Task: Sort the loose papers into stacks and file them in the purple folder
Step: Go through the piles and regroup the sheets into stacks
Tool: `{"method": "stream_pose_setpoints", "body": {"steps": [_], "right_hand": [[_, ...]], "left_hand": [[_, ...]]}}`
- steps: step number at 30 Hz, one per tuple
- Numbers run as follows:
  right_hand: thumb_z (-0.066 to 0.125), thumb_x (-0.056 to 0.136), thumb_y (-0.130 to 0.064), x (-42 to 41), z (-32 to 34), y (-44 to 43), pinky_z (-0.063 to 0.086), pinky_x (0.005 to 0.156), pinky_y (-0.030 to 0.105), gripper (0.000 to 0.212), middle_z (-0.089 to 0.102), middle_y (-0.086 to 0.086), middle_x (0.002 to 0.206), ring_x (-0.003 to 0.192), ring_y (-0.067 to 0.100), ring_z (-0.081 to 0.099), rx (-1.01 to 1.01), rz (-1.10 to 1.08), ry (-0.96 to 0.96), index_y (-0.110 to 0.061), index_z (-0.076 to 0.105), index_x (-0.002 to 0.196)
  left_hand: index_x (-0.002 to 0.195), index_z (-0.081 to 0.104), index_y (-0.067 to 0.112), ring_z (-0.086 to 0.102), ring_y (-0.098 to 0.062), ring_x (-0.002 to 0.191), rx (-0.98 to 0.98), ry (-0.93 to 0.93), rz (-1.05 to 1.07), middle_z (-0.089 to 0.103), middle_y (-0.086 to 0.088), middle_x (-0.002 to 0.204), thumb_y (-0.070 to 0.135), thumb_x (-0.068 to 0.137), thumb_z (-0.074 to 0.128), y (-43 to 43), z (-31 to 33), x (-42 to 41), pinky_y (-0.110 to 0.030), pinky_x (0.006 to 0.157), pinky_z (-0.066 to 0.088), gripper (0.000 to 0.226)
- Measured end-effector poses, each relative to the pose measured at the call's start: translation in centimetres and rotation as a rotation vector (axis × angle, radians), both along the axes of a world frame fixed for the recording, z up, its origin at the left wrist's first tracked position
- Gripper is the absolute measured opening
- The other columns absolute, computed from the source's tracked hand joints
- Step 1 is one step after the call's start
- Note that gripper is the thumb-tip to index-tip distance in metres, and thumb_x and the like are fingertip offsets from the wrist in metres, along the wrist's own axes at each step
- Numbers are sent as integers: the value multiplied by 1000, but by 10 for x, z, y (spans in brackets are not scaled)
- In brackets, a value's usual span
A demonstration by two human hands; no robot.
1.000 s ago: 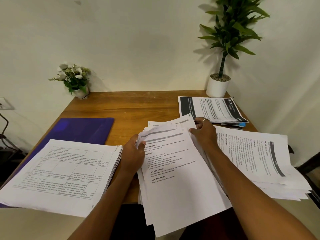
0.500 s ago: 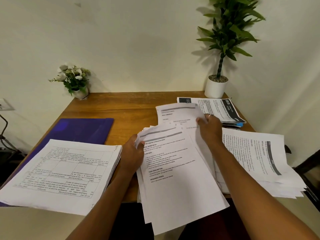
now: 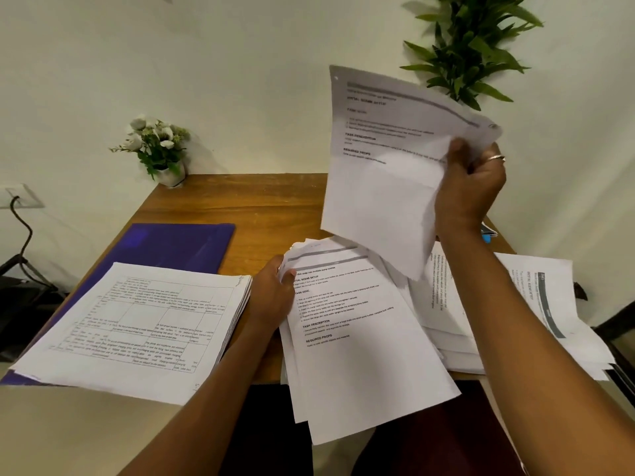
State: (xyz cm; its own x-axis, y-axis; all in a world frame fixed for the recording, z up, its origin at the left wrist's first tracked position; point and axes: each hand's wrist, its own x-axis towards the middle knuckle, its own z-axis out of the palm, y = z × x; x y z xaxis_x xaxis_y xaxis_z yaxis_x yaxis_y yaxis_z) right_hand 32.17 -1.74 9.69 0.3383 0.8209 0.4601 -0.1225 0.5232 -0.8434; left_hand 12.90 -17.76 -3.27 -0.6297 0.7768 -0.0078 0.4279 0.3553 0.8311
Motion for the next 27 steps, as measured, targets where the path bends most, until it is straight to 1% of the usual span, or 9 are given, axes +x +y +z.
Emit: {"method": "stream_pose_setpoints", "body": {"steps": [3,5,8,10,12,15,20,24,27], "right_hand": [[67,98,-19,-2,-2,3,53,76,14,10,70,-3,96,81,-5,67,-34,37,25,-16,63,106],[66,98,-24,-2,-12,5,51,70,14,9,69,-7,92,75,-5,66,-143,103,-107,-18,63,103],[65,98,-23,-1,-40,4,47,64,17,7,68,-11,82,65,-5,61,-275,296,-464,-17,67,100],[65,99,-23,3,-63,-1,46,60,17,5,67,-15,83,71,0,62,-389,427,-724,-19,67,99],[65,97,-32,7,-91,-7,50,71,21,16,72,-11,93,83,7,66,-516,522,-1027,-18,69,105],[63,96,-36,6,-119,-15,48,90,31,38,69,-1,125,110,22,66,-593,524,-1211,-18,64,130],[59,100,-31,-8,-128,-25,43,109,39,52,55,10,147,133,30,53,-559,414,-1279,-14,48,148],[57,99,-34,-13,-128,-29,45,102,38,49,58,7,143,129,29,56,-495,359,-1457,-15,50,144],[58,97,-37,-13,-128,-30,46,91,34,47,62,6,137,121,28,60,-474,317,-1526,-15,55,138]], "left_hand": [[135,56,12,62,-22,111,33,8,-14,65,-4,122,27,102,58,1,-9,-6,-16,80,48,37],[125,61,12,66,-19,97,62,36,-36,66,3,105,31,100,60,3,-18,-12,-16,72,51,31],[111,63,15,67,-10,87,103,2,-12,68,7,100,35,100,59,5,-25,-16,-18,71,51,24],[106,64,16,68,-2,81,167,-43,12,70,10,94,32,99,63,5,-24,-15,-13,64,50,17],[104,64,13,66,6,81,212,-81,11,69,11,91,25,97,68,4,-25,-15,-7,62,49,14],[106,64,14,67,7,87,237,-97,17,69,14,93,29,102,60,3,-25,-16,-7,61,50,16],[109,61,14,71,3,80,266,-192,95,71,14,96,47,104,37,-3,-9,-5,-10,57,52,41],[119,56,22,65,-3,88,206,-163,57,63,18,107,41,98,59,-4,-4,-1,-6,56,49,28],[142,48,12,59,-19,119,115,-95,31,57,1,134,28,98,65,-4,-2,1,-20,86,50,50]]}}
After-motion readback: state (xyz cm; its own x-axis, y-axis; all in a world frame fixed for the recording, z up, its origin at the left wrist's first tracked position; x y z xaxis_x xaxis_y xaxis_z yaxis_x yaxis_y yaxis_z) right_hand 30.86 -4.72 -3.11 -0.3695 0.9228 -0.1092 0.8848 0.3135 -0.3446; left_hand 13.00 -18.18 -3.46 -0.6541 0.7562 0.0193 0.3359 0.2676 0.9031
